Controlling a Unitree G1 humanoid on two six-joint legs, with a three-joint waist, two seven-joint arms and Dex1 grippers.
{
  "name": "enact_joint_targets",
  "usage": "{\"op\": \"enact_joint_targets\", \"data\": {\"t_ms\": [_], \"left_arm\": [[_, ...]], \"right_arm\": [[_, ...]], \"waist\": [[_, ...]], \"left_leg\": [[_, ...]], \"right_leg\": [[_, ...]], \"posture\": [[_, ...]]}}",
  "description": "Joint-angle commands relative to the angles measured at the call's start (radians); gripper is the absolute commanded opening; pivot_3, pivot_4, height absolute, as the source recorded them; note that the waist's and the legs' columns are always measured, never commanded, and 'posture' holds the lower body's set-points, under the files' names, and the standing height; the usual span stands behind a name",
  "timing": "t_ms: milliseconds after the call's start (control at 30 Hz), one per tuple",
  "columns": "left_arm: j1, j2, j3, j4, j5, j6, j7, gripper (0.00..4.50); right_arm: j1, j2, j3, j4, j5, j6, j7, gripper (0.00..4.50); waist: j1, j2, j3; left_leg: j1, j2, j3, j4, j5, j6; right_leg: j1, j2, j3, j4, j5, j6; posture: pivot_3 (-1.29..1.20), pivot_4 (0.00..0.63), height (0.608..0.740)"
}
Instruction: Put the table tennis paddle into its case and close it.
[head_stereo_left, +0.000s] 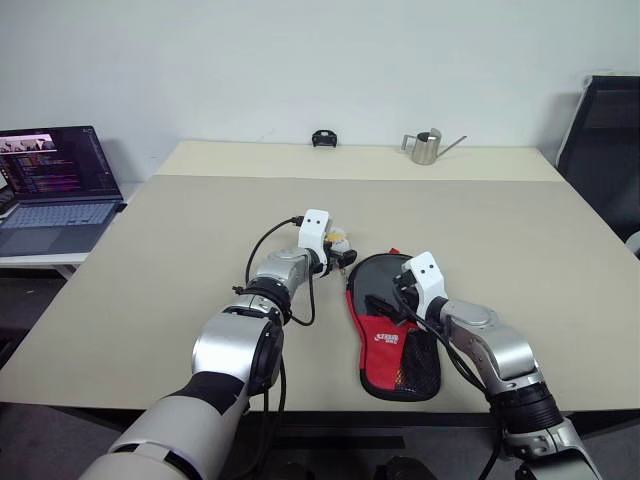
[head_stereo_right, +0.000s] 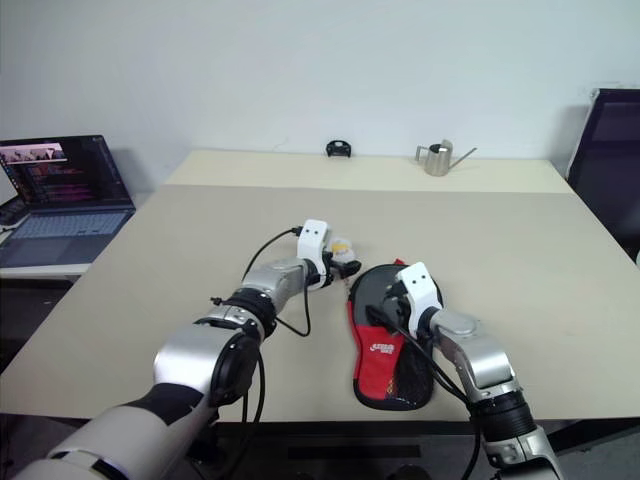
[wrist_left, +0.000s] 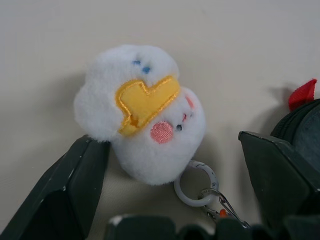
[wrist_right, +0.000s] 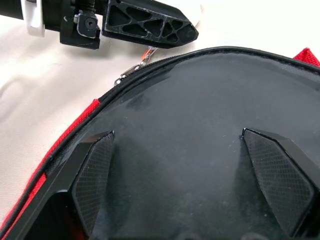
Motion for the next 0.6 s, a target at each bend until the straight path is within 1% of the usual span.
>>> {"op": "enact_joint_targets", "data": {"t_ms": [33,167,267,300,333,467,600], "left_arm": [[-0.026,-0.008,0.013,-0.001,0.009,-0.011,-0.003,3.24],[-0.023,-0.011,0.021,-0.002,0.008,-0.009,-0.014,1.72],[-0.010,-0.005,0.020,-0.005,0.008,-0.007,-0.042,0.70],[-0.007,-0.002,0.019,-0.006,0.009,-0.007,-0.052,0.27],[-0.005,0.003,0.018,-0.009,0.009,-0.009,-0.075,0.03],[-0.006,0.046,0.030,-0.031,-0.010,-0.022,-0.175,0.01],[0.019,0.098,0.037,-0.078,-0.039,-0.012,-0.349,0.01]], "right_arm": [[0.032,0.004,0.004,0.002,0.000,0.038,-0.007,4.50],[0.035,0.005,0.000,0.000,-0.001,0.038,-0.012,4.50],[0.036,0.004,-0.003,0.003,-0.002,0.035,-0.017,4.50],[0.035,0.002,-0.004,0.005,-0.003,0.034,-0.018,4.50],[0.035,0.000,-0.006,0.007,-0.004,0.032,-0.019,4.50],[0.041,-0.004,-0.012,0.002,-0.003,0.031,-0.022,4.50],[0.052,-0.003,-0.020,-0.005,-0.001,0.031,-0.028,4.50]], "waist": [[0.000,0.000,0.000],[0.000,0.000,0.000],[0.000,0.000,0.000],[0.000,0.000,0.000],[0.000,0.000,0.000],[0.000,0.000,0.000],[0.000,0.000,0.000]], "left_leg": [[0.000,0.000,0.000,0.000,0.000,0.000],[0.000,0.000,0.000,0.000,0.000,0.000],[0.000,0.000,0.000,0.000,0.000,0.000],[0.000,0.000,0.000,0.000,0.000,0.000],[0.000,0.000,0.000,0.000,0.000,0.000],[0.000,0.000,0.000,0.000,0.000,0.000],[0.000,0.000,0.000,0.000,0.000,0.000]], "right_leg": [[0.000,0.000,0.000,0.000,0.000,0.000],[0.000,0.000,0.000,0.000,0.000,0.000],[0.000,0.000,0.000,0.000,0.000,0.000],[0.000,0.000,0.000,0.000,0.000,0.000],[0.000,0.000,0.000,0.000,0.000,0.000],[0.000,0.000,0.000,0.000,0.000,0.000],[0.000,0.001,0.000,0.000,0.000,0.000]], "posture": [[0.00,0.150,0.740],[0.00,0.150,0.740],[0.00,0.150,0.740],[0.00,0.150,0.740],[0.00,0.150,0.740],[0.00,0.150,0.740],[0.00,0.150,0.740]]}}
